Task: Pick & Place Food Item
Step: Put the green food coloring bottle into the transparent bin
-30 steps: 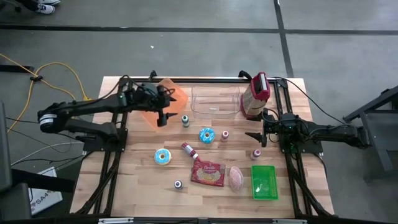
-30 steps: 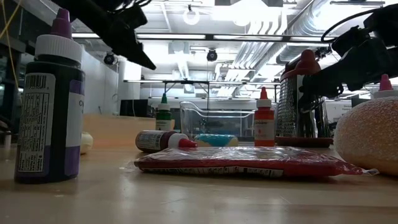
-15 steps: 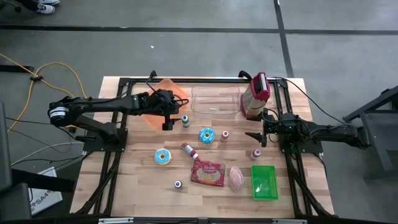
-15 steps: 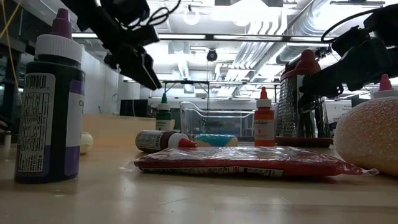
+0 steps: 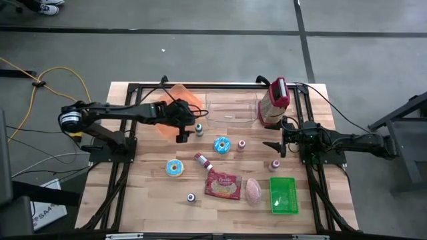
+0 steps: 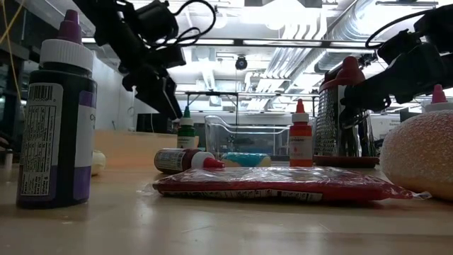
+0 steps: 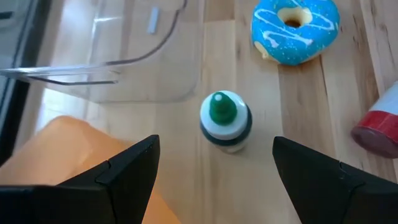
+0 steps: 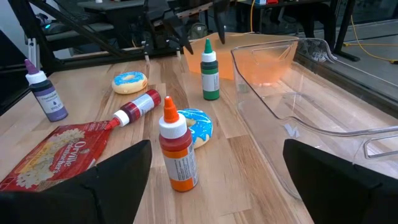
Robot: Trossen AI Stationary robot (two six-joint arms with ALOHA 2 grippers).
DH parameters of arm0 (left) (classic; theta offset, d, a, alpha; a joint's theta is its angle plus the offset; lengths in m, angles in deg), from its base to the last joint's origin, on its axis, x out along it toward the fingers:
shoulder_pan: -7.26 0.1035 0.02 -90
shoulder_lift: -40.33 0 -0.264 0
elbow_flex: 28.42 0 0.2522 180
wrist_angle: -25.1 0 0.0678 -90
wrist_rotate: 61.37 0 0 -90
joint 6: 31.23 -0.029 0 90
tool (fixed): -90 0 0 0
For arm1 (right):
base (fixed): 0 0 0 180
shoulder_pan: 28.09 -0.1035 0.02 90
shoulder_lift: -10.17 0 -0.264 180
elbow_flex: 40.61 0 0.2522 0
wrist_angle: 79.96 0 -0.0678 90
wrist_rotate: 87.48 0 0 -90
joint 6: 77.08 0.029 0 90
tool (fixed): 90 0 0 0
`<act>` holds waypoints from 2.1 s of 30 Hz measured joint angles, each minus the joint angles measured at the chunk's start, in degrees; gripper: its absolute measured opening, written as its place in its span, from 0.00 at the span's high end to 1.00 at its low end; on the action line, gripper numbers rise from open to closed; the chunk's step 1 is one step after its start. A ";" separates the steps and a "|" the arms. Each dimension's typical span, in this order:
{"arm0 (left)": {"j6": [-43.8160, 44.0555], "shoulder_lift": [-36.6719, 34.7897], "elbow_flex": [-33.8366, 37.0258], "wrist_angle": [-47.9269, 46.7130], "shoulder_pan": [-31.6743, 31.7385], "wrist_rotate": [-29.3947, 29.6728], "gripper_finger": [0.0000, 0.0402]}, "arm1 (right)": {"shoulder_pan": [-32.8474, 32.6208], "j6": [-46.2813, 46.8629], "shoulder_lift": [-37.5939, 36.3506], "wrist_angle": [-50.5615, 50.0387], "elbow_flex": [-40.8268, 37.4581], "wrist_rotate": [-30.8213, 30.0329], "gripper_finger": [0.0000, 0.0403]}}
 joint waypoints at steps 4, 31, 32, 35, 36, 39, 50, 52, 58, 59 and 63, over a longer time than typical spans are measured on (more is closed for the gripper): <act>0.76 1.25 0.00 1.08 -0.91 -0.04 0.24 | -0.02 0.00 0.00 0.02 -0.01 0.00 0.12; 2.55 5.43 0.00 6.90 -2.13 0.13 0.24 | -0.02 0.00 0.04 0.04 0.01 0.00 0.12; 2.61 5.43 0.00 6.91 -2.13 0.14 0.24 | -0.02 0.00 0.04 0.04 0.01 0.00 0.12; 2.71 5.43 0.00 6.89 -2.13 0.14 0.25 | -0.02 0.00 0.04 0.04 -0.01 0.00 0.12; 2.71 5.43 0.00 6.91 -2.13 0.14 0.27 | -0.02 0.00 0.04 0.04 0.00 0.00 0.12; 2.70 5.43 0.00 6.91 -2.13 0.14 0.33 | -0.02 0.00 0.04 0.04 0.00 0.00 0.12; 2.70 5.43 0.00 7.37 -2.11 0.16 0.54 | -0.02 0.00 0.04 0.04 -0.01 0.00 0.12; 2.70 5.43 0.00 7.37 -2.11 0.14 0.57 | -0.02 0.00 0.04 0.04 -0.01 0.00 0.12; 3.34 5.43 0.00 7.52 -2.13 0.05 0.68 | -0.02 0.00 0.04 0.04 -0.01 0.01 0.12; 3.34 5.43 0.00 7.51 -2.13 0.05 0.70 | -0.02 0.00 0.04 0.04 -0.01 0.00 0.12; 4.01 5.43 0.00 7.50 -2.13 0.07 0.72 | -0.02 0.00 0.04 0.03 0.00 0.00 0.12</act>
